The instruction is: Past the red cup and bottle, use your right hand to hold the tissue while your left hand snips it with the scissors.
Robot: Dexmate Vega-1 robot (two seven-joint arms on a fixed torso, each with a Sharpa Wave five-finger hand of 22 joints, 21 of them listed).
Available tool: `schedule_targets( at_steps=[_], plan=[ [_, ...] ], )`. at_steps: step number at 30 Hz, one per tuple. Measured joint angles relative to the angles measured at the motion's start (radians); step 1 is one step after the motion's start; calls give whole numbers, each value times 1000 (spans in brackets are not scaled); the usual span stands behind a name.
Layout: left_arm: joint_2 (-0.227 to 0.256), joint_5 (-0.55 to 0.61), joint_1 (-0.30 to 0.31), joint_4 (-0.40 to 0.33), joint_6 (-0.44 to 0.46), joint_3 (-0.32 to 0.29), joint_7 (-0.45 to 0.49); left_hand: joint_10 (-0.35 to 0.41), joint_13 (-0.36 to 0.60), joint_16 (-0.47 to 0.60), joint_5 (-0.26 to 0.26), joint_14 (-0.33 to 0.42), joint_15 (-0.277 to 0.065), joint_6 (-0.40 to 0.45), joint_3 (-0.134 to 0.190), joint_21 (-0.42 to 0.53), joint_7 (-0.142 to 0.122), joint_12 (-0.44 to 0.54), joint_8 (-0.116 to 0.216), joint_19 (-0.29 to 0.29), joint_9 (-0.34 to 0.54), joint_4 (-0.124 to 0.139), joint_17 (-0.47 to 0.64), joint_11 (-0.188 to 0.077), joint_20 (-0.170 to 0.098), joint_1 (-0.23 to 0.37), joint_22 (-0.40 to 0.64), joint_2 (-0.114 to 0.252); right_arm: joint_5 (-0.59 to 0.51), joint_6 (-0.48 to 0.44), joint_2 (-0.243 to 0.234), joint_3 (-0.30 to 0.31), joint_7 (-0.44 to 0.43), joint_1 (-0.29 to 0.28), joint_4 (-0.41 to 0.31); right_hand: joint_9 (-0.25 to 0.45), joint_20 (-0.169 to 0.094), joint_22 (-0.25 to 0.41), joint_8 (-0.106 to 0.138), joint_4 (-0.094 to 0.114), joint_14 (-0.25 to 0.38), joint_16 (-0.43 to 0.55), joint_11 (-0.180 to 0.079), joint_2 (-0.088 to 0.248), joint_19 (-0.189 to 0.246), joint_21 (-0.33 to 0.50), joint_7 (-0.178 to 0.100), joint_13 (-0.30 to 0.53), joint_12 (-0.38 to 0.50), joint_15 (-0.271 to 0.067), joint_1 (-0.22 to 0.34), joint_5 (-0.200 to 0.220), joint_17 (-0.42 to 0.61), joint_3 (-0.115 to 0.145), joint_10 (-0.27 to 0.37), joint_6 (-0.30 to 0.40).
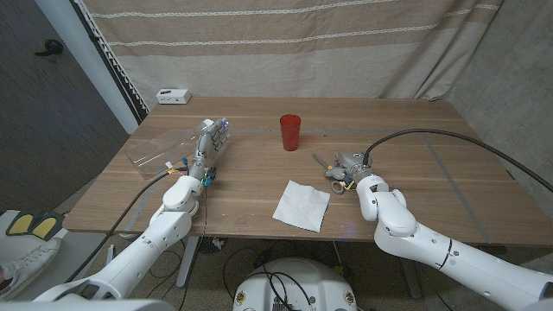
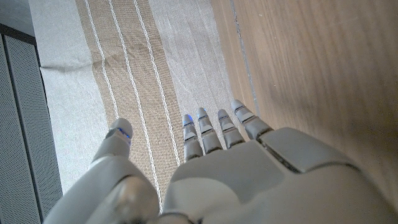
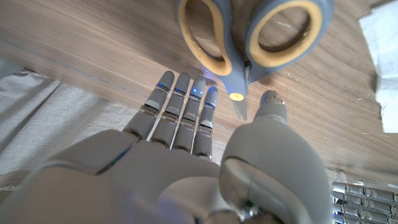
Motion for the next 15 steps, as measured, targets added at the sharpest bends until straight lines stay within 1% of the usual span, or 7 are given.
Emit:
schedule_targets(
  at_steps=[4, 6, 7, 10, 11, 12, 15],
  plan=[
    [0, 0, -4, 6, -2, 0, -3, 0, 0, 0, 0, 0, 0, 0, 0, 0, 0, 0, 0, 0, 0, 0, 0, 0, 0, 0, 0, 0, -5, -3, 3, -5, 2, 4, 7, 4, 0, 0, 0, 0, 0, 0, 0, 7, 0, 0, 0, 3, 8, 0, 7, 0, 0, 0, 0, 0],
    [-1, -1, -5, 7, -2, 0, -4, 0, 0, 0, 0, 0, 0, 0, 0, 0, 0, 0, 0, 0, 0, 0, 0, 0, 0, 0, 0, 0, -6, -3, 5, -7, 2, 5, 11, 5, 0, 0, 4, 0, 0, 0, -4, 6, 0, 0, 0, 3, 10, 0, 20, 0, 0, 0, 4, 8],
    [-1, -1, -6, 8, -2, -1, -4, 0, 0, 0, 0, 0, 0, 0, 0, 0, 0, 0, 0, 0, 0, 0, 0, 0, 0, 0, 0, 0, -7, -3, 6, -9, 1, 6, 13, 5, 0, 0, 4, -3, 0, 0, -8, 5, 0, 0, 0, 3, 13, 0, 22, 0, 0, 3, 8, 12],
    [-1, -1, -7, 9, -2, -1, -4, 0, 0, 0, 0, 0, 0, 0, 0, 0, 0, 0, 0, 0, 0, 0, 0, 0, 0, 0, 0, 0, -8, -4, 8, -11, 0, 8, 19, 9, 0, 0, 18, -16, 6, 0, -13, 14, 0, 5, -3, 6, 25, 2, 59, 0, 0, 16, 28, 36],
    [-1, -1, -8, 10, -2, -1, -4, 0, 0, 0, 0, 0, 0, 0, -3, 0, 0, 0, 0, 0, 0, 3, 0, 0, 0, 0, 0, 0, -9, -5, 9, -12, -4, 9, 21, 11, 0, 0, 23, -20, 9, 0, -22, 20, 0, 6, -6, 7, 32, 1, 68, 0, 0, 20, 36, 45],
    [-1, -1, -8, 10, -2, -1, -4, 0, 0, 0, 0, 0, 0, 0, -3, 0, 0, 0, 0, 0, 0, 3, 0, 0, 0, 0, 0, 0, -9, -5, 10, -13, -4, 9, 23, 13, 0, 0, 26, -23, 11, 0, -27, 18, 0, 9, -7, 8, 37, 0, 83, 0, 0, 23, 42, 51],
    [-1, -1, -8, 10, -2, -1, -4, 0, 0, 0, 0, 0, 0, 0, -3, 0, 0, 0, 0, 0, 0, 3, 0, 0, 0, 0, 0, 0, -9, -6, 11, -15, -6, 10, 27, 15, -5, 0, 30, -29, 13, 6, -31, 21, 5, 13, -11, 14, 48, -2, 100, 0, 0, 29, 59, 64]
  ],
)
